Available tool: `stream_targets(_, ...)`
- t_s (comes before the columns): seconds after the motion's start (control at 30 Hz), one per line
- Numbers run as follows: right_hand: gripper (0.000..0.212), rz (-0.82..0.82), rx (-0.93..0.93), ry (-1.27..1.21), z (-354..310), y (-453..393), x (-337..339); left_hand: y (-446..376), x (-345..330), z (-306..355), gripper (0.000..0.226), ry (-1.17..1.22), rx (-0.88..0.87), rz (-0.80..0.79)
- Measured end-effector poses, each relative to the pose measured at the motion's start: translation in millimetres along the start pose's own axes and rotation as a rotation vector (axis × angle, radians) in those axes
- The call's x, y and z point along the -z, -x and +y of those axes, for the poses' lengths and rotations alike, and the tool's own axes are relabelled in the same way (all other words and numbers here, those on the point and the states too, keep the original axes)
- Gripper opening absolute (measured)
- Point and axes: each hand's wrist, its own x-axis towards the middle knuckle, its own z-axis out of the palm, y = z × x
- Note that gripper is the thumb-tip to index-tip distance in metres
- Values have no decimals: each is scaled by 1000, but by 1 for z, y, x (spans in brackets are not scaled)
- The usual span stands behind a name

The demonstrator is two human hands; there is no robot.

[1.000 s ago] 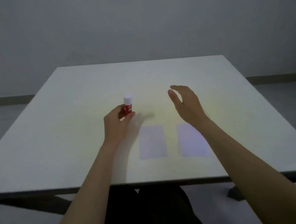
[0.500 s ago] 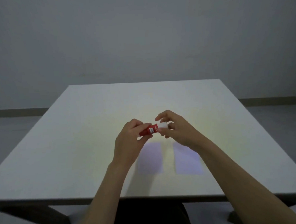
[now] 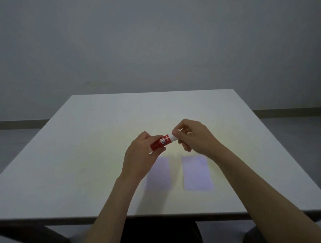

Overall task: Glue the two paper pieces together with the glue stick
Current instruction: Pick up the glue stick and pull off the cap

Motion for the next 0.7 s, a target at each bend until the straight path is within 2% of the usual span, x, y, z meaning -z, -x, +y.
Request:
stream_targets(0.03,3,59,17,-23,1,-3,6,0,-1,0,31,0,25,1)
stream_targets(0.1,8,216,24,-61,8,-13,27,0,0,-1,29,32,102,12)
stream_targets(0.2,22,374,-30,216,38,-22,60,0,2,-3,25,277,307,33)
stream_targets(0.3,25,304,-153,499,84,-17,70,2,0,3,19,666,502,-17)
stream_targets(0.37,21,233,-167,601,105,-12,67,4,-1,9,16,820,562,-31)
stream_targets(0.6,26,176,-165,637,120,-4,63,0,4,20,2,1035,656,64)
stream_targets(0.7,49,54,-169,817,114,1,65,4,3,22,5,1089,675,106)
